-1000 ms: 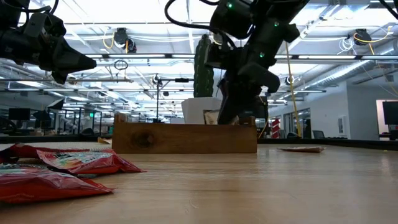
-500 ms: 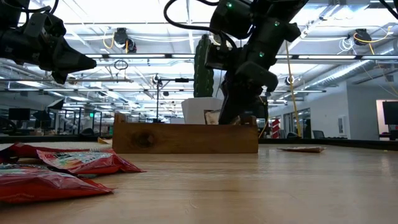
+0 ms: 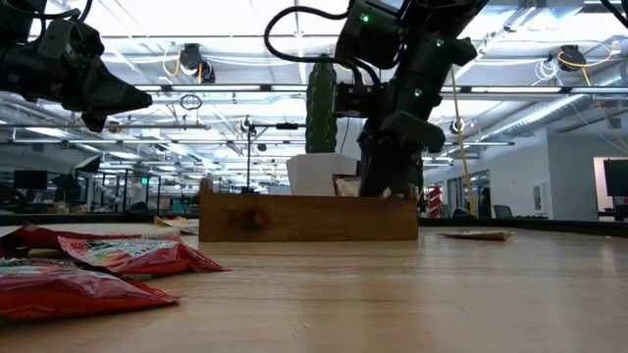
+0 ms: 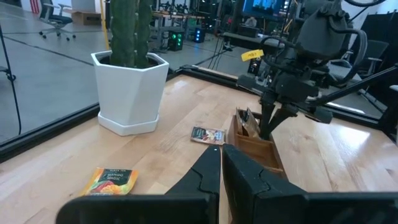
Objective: Pick & Place Tea
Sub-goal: Put the brown tea bag into the right section of the wooden organizer
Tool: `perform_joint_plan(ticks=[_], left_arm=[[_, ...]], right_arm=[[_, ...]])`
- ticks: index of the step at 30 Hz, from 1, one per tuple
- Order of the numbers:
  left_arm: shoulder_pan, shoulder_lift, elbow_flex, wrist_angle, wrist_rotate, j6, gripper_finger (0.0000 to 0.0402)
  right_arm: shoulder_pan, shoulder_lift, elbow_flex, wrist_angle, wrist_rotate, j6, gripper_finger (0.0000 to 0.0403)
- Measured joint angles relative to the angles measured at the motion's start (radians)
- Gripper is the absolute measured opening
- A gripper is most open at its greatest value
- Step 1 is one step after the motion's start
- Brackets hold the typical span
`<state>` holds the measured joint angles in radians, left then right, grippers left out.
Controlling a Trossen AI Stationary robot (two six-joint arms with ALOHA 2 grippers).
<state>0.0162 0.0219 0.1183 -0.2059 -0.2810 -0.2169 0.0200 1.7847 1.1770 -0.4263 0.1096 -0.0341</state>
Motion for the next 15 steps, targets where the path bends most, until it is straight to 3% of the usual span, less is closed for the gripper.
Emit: perform_joint_plan(ticks=[15], left_arm=[[0.0,0.0,0.0,0.0,0.0,0.0,0.0021]], right_arm=[[0.0,0.014,0.0,-0.045,0.071,0.019,0.0]])
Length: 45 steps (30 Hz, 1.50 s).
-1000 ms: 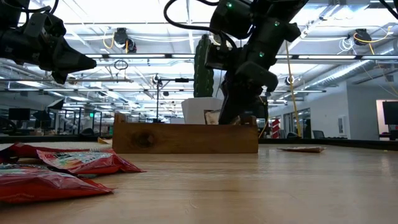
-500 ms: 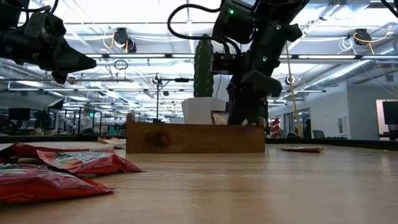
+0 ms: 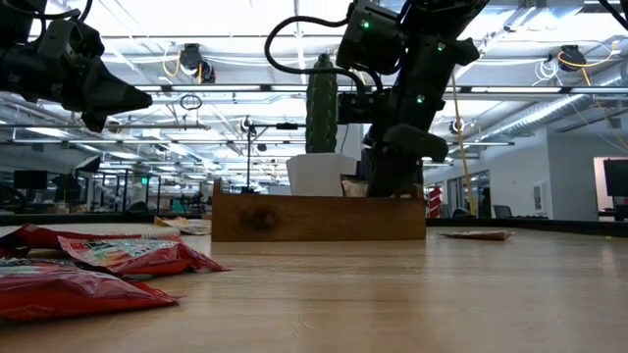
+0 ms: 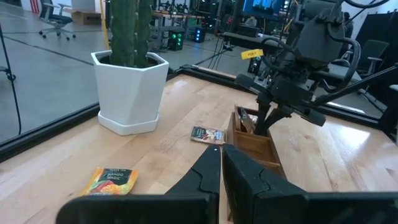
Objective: Pick & Place Tea
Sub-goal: Put the brown tea bag into the right section of the wooden organizer
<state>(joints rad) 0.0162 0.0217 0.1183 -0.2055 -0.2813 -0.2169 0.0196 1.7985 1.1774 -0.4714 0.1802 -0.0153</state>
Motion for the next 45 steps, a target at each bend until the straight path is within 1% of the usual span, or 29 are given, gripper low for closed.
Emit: perform_joint_plan(ticks=[3,10,12,17,21,25,31,35,38,45], left_arm=[[0.0,0.0,0.0,0.0,0.0,0.0,0.0021],[0.0,0.0,0.0,0.0,0.0,0.0,0.0021],[0.0,0.0,0.0,0.0,0.0,0.0,0.0021],[0.0,0.0,0.0,0.0,0.0,0.0,0.0021],[0.0,0.0,0.0,0.0,0.0,0.0,0.0021],[0.0,0.0,0.0,0.0,0.0,0.0,0.0021],[0.0,0.0,0.0,0.0,0.0,0.0,0.0021],[0.0,0.0,0.0,0.0,0.0,0.0,0.0021],[0.0,0.0,0.0,0.0,0.0,0.0,0.0021],[0.0,0.0,0.0,0.0,0.0,0.0,0.0021]], right_arm=[[-0.001,0.003,0.0,-0.01,0.003,0.014,0.0],[-0.001,0.075,0.004,-0.005,0.028,0.028,0.0],[0.004,0.088,0.003,-0.002,0.07,0.029,0.0],[0.033,0.086,0.003,0.014,0.216,0.031,0.0],[0.053,0.075,-0.001,0.029,0.231,0.03,0.0],[0.078,0.069,-0.002,0.038,0.285,0.027,0.0],[0.099,0.062,-0.002,0.049,0.286,0.03,0.0],[0.1,0.062,-0.002,0.049,0.283,0.034,0.0],[0.1,0.06,-0.002,0.05,0.259,0.039,0.0],[0.1,0.041,-0.002,0.041,0.26,0.036,0.0]])
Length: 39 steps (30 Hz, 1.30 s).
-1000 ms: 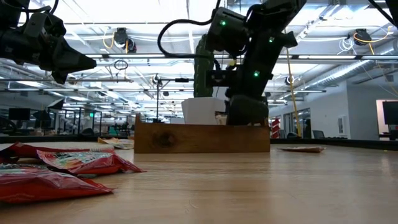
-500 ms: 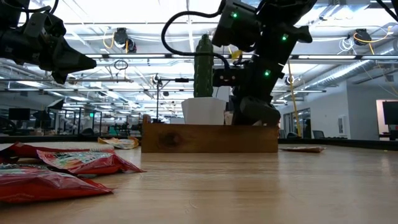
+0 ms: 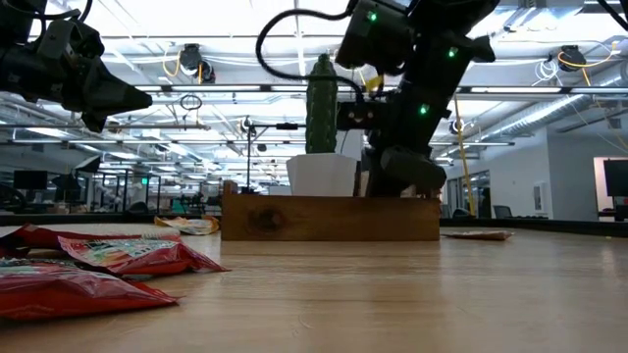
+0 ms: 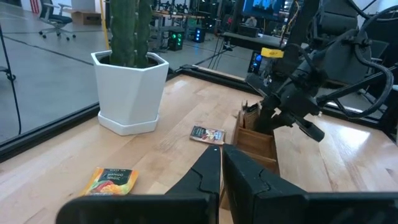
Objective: Pick & Place Tea
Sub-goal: Put the brown tea bag into the right section of the wooden organizer
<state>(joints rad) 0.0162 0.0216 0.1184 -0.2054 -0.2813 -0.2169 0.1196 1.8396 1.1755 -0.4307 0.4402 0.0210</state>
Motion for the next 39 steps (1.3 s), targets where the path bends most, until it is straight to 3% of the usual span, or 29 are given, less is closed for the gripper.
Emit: perform_joint_plan(ticks=[17,21,23,31,39], left_arm=[[0.0,0.0,0.0,0.0,0.0,0.0,0.0021],[0.0,0.0,0.0,0.0,0.0,0.0,0.0021],[0.0,0.0,0.0,0.0,0.0,0.0,0.0021],[0.0,0.0,0.0,0.001,0.0,0.0,0.0021],[0.0,0.0,0.0,0.0,0.0,0.0,0.0021]], right_arm=[[0.007,-0.18,0.002,-0.013,0.0,0.02,0.0],[0.013,-0.198,0.003,-0.066,-0.21,0.097,0.0],[0.015,-0.194,-0.011,-0.089,-0.25,0.132,0.0],[0.01,-0.185,-0.157,-0.006,-0.182,0.157,0.0],[0.009,-0.206,-0.153,0.012,-0.183,0.177,0.0]])
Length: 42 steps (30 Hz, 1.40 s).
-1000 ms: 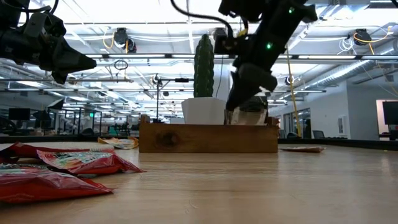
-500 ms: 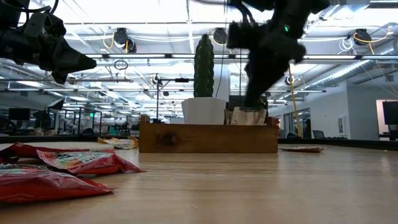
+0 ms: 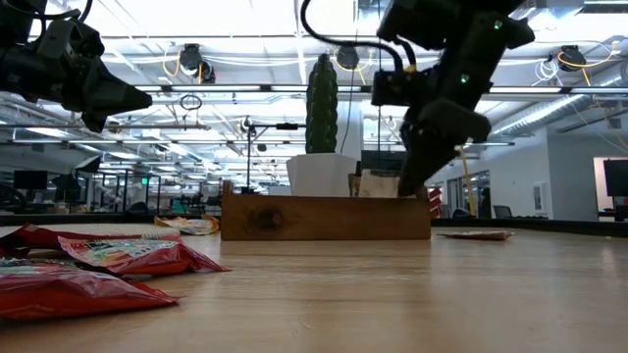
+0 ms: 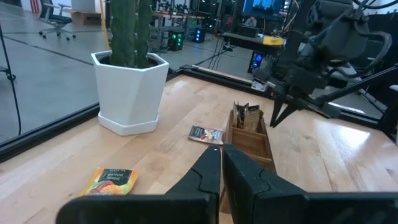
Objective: Pick & Place Tea
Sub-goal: Put the brown tea bag into the right section of the wooden organizer
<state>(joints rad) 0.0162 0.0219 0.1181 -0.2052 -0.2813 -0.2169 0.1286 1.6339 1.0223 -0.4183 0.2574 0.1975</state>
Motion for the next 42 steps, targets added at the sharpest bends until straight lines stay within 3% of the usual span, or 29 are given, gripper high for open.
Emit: perform_joint_plan(ticks=[23,35,42], left_arm=[[0.0,0.0,0.0,0.0,0.0,0.0,0.0021],[0.0,0.0,0.0,0.0,0.0,0.0,0.0021],[0.0,0.0,0.0,0.0,0.0,0.0,0.0021]], right_arm=[[-0.115,0.005,0.001,-0.014,-0.001,-0.084,0.0],[-0.123,0.059,0.004,0.008,-0.07,-0.097,0.0],[-0.123,0.06,0.003,0.0,-0.039,-0.078,0.0]])
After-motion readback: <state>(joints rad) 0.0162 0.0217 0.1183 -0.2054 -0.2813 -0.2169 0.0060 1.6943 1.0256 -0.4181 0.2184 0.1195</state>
